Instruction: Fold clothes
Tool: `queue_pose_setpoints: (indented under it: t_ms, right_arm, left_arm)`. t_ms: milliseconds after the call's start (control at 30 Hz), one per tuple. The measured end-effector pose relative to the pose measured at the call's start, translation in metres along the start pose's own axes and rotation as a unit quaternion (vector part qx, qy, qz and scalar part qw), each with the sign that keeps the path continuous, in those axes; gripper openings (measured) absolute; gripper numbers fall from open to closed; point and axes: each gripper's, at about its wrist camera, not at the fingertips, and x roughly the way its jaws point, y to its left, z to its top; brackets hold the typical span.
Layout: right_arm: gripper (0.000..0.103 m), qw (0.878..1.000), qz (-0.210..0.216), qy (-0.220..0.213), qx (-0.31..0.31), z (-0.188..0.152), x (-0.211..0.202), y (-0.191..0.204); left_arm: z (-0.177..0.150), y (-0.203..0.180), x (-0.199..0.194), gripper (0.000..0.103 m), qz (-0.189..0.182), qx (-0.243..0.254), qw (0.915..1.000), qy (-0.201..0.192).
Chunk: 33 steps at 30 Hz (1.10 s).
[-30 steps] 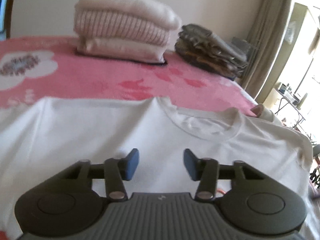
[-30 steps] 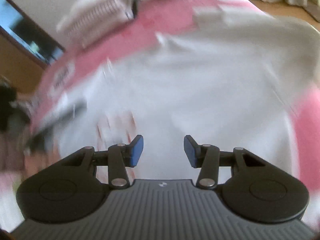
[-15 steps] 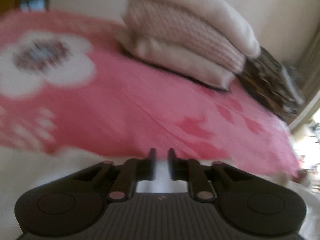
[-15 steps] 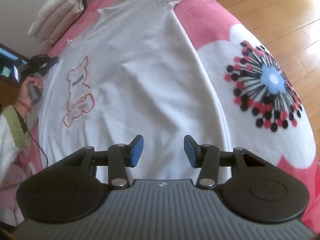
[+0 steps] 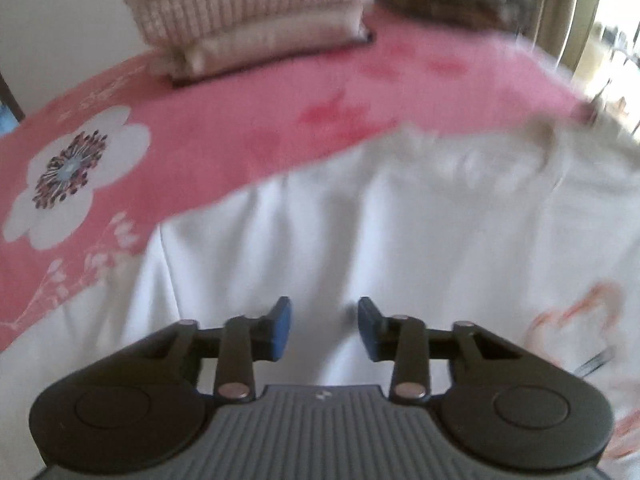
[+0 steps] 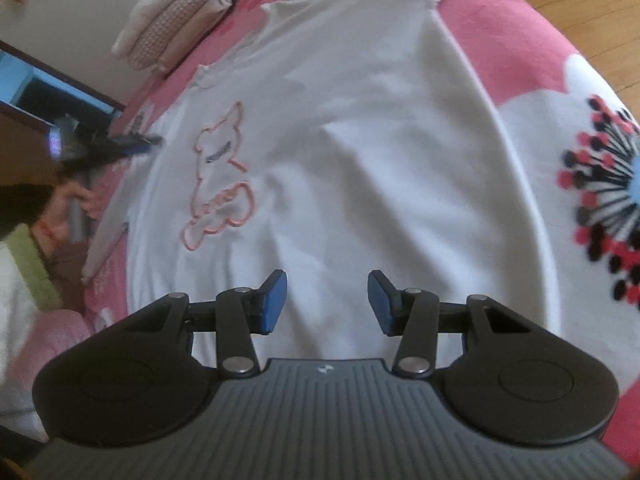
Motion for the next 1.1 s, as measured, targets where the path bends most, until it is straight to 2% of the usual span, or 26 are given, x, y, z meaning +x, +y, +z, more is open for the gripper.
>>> queue_pose_setpoints:
  t_ms: [67, 100, 167, 233, 367, 400, 500, 633, 800, 967, 1100]
  right_arm:
    - [0.044, 1.000, 0.006, -0.002, -0.003, 0.001, -0.001, 0.006]
    - [0.044, 1.000, 0.000, -0.003, -0.002, -0.003, -0.005, 0.005]
    - [0.044, 1.000, -0.012, -0.003, 0.000, -0.010, -0.013, 0.005]
    - [0.044, 1.000, -0.027, 0.002, 0.010, -0.020, -0.021, -0.001]
    - [0.044, 1.000, -0.019, -0.004, 0.001, -0.017, -0.015, 0.007]
    - [0.044, 1.000, -0.016, -0.005, -0.001, -0.017, -0.014, 0.010]
    - [0.044, 1.000, -0.010, -0.010, -0.008, -0.015, -0.010, 0.016]
    - [0.044, 1.000, -0.001, -0.017, -0.018, -0.013, -0.004, 0.025]
    - [0.044, 0.999, 0.014, -0.032, -0.032, -0.006, 0.006, 0.044]
    - [0.046, 0.997, 0.005, -0.057, -0.049, -0.006, 0.013, 0.071]
    - [0.047, 0.997, -0.003, -0.061, -0.047, -0.013, 0.012, 0.079]
  left_arm:
    - [-0.002, 0.013, 0.003, 0.044, 0.008, -0.035, 0.9984, -0.043]
    - [0.000, 0.024, 0.006, 0.046, 0.032, -0.060, 0.9960, -0.057]
    - [0.005, 0.046, 0.015, 0.045, 0.076, -0.102, 0.9899, -0.063]
    - [0.008, 0.065, 0.018, 0.043, 0.105, -0.135, 0.9829, -0.069]
    - [0.006, 0.082, 0.004, 0.044, 0.146, -0.162, 0.9722, -0.085]
    - [0.004, 0.086, -0.001, 0.044, 0.144, -0.172, 0.9701, -0.093]
    - [-0.007, 0.089, -0.026, 0.048, 0.110, -0.185, 0.9707, -0.107]
    - [-0.031, 0.055, -0.064, 0.056, 0.065, -0.154, 0.9769, -0.133]
    - [-0.060, 0.010, -0.109, 0.074, 0.007, -0.117, 0.9795, -0.164]
    - [-0.065, -0.023, -0.122, 0.082, -0.046, -0.116, 0.9787, -0.163]
    - [-0.067, -0.043, -0.131, 0.089, -0.059, -0.107, 0.9790, -0.163]
